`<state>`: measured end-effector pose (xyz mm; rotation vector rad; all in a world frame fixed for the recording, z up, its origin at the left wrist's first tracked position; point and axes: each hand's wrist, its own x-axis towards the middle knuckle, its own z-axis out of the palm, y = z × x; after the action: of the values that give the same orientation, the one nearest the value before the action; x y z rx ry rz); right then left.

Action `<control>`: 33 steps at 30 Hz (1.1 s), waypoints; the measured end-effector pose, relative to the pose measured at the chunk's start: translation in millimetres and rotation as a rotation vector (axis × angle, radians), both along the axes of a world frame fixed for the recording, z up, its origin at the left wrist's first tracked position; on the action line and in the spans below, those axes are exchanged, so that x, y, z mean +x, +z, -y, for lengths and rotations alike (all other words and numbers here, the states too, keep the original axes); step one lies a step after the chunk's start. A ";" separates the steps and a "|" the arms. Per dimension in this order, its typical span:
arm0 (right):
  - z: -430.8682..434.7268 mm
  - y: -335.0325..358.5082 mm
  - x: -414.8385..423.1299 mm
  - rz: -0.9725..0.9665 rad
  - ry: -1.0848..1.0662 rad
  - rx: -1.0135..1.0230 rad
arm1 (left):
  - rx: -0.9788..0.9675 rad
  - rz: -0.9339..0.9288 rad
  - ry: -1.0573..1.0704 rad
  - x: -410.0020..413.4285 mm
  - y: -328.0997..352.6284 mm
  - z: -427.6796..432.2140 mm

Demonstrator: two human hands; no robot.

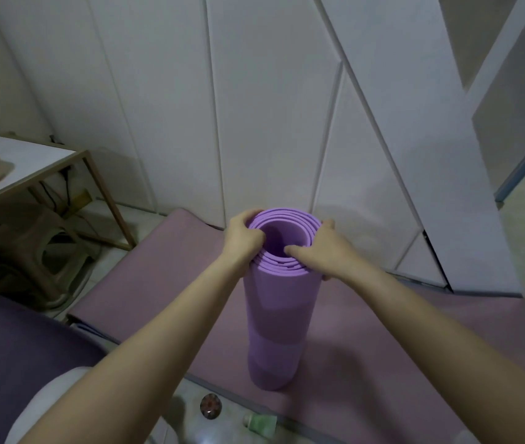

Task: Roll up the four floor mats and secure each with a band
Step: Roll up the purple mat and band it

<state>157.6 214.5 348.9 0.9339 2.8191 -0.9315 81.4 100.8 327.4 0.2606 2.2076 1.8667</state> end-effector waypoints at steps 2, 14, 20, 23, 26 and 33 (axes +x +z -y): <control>5.8 4.5 -2.6 0.039 0.016 -0.009 | 0.025 -0.032 0.011 5.2 0.1 7.1; 79.7 17.8 -31.8 -0.336 0.301 0.276 | 0.131 -0.251 0.246 -7.0 0.5 75.0; 108.9 -12.6 -36.1 -0.134 0.857 0.686 | 0.136 -0.165 0.442 -34.1 -7.4 109.1; 116.8 -17.4 -49.3 -0.035 0.931 0.757 | 0.124 -0.141 0.462 -35.9 -20.5 122.1; 134.9 -18.2 -63.7 -0.188 0.898 0.683 | 0.133 -0.115 0.500 -45.7 -23.3 139.9; 186.5 -21.7 -93.6 -0.196 0.999 0.710 | -0.038 -0.139 0.460 -58.2 -31.8 205.1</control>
<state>64.0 27.9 327.2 -0.6494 3.1348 0.1185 23.2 -104.3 295.6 -0.1448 2.5639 2.0762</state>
